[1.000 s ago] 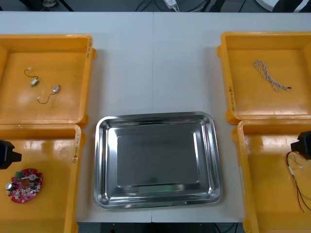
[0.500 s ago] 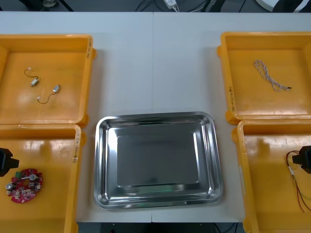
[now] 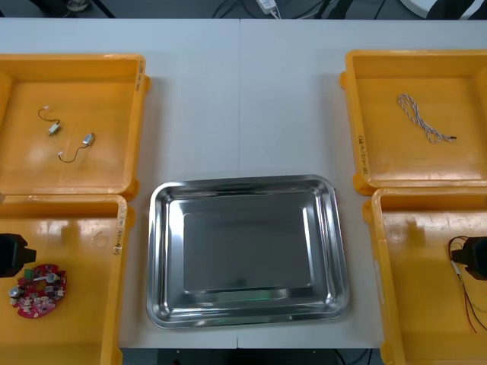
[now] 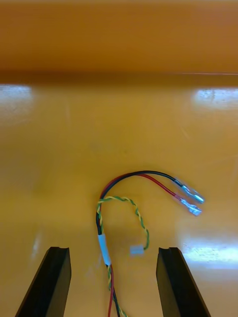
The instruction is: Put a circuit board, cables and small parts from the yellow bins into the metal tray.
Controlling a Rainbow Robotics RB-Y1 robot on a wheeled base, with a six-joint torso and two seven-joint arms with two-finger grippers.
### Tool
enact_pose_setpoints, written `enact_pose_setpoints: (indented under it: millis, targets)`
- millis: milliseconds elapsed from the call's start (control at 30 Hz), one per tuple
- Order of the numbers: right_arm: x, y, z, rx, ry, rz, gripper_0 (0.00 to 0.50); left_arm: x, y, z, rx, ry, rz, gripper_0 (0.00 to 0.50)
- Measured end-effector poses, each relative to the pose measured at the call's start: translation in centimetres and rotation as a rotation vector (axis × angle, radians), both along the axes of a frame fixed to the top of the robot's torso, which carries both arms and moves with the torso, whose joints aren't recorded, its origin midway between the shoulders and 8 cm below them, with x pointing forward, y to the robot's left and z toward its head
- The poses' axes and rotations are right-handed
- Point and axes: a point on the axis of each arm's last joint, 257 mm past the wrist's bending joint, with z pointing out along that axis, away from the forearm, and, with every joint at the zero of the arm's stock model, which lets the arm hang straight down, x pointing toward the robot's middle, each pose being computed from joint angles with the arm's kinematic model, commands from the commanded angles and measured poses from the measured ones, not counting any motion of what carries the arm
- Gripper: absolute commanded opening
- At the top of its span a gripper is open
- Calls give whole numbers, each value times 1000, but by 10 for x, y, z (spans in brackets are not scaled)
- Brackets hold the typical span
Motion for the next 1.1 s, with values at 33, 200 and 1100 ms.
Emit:
enact_pose_setpoints:
  millis: [33, 200, 1100]
  targets:
    - [0, 1, -3, 5, 1, 0, 500, 1, 0, -2, -3, -3, 2, 500]
    - [-2, 4, -17, 20, 16, 0, 500, 2, -3, -12, -13, -8, 6, 500]
    - [7, -1, -37, -41, -27, 24, 500, -14, -4, -36, -9, 2, -7, 1]
